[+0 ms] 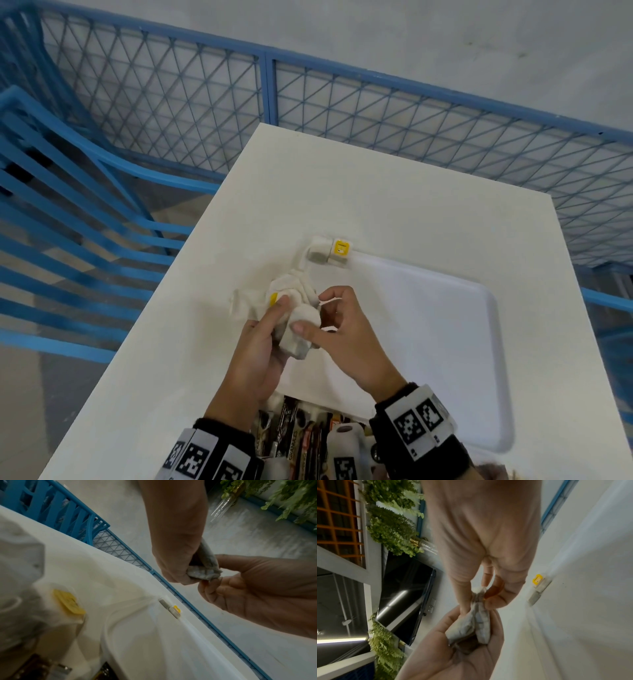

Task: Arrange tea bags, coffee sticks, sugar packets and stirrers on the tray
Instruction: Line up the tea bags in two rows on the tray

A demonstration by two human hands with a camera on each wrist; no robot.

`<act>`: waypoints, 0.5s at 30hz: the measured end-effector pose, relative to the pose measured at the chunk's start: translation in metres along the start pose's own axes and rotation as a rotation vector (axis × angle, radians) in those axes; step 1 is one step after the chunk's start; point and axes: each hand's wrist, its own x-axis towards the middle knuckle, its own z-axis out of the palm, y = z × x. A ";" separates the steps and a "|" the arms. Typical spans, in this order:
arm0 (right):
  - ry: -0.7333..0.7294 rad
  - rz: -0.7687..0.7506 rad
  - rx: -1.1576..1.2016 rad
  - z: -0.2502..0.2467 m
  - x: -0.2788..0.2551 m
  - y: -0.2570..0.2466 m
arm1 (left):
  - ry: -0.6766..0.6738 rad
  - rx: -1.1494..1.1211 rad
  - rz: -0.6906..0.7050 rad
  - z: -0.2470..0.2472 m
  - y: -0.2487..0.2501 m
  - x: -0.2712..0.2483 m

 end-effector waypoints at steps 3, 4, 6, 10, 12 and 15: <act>0.008 0.017 0.049 -0.004 -0.003 0.001 | 0.005 0.003 0.045 -0.001 0.000 -0.003; 0.016 0.025 0.050 -0.005 -0.004 0.002 | 0.005 0.011 0.062 0.000 0.000 -0.003; 0.035 0.041 0.014 -0.007 -0.005 0.005 | 0.015 0.016 0.095 0.000 0.002 -0.005; 0.015 0.118 0.130 -0.009 -0.007 0.007 | 0.052 -0.019 0.135 -0.003 0.004 -0.006; -0.023 0.178 0.338 -0.012 -0.009 0.005 | 0.064 -0.043 0.148 -0.005 0.006 -0.007; -0.044 0.234 0.577 -0.020 -0.010 0.006 | 0.081 -0.068 0.158 -0.010 0.009 -0.009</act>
